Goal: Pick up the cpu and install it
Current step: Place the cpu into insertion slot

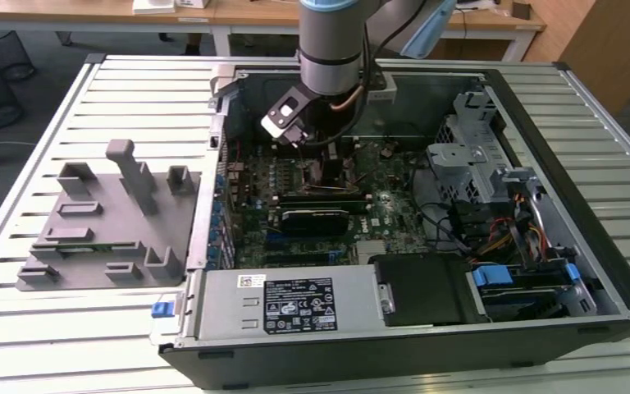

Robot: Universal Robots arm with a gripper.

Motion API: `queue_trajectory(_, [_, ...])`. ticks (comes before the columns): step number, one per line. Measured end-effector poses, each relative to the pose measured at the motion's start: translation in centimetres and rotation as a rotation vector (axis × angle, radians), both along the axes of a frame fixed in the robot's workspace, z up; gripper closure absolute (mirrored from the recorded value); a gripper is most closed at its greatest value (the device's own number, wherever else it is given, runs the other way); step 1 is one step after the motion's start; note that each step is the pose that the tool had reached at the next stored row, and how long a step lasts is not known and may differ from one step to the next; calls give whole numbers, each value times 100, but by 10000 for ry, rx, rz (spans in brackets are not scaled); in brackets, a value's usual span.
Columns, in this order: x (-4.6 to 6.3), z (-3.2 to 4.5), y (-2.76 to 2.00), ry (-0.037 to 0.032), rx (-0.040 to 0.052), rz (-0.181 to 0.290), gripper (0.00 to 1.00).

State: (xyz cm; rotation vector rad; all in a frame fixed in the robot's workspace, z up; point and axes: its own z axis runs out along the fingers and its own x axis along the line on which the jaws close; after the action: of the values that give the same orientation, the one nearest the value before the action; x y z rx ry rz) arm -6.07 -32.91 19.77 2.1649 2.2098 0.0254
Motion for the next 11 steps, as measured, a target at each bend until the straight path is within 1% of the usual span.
queue_trajectory(11, [20,-41,1,0,1,-92,46])
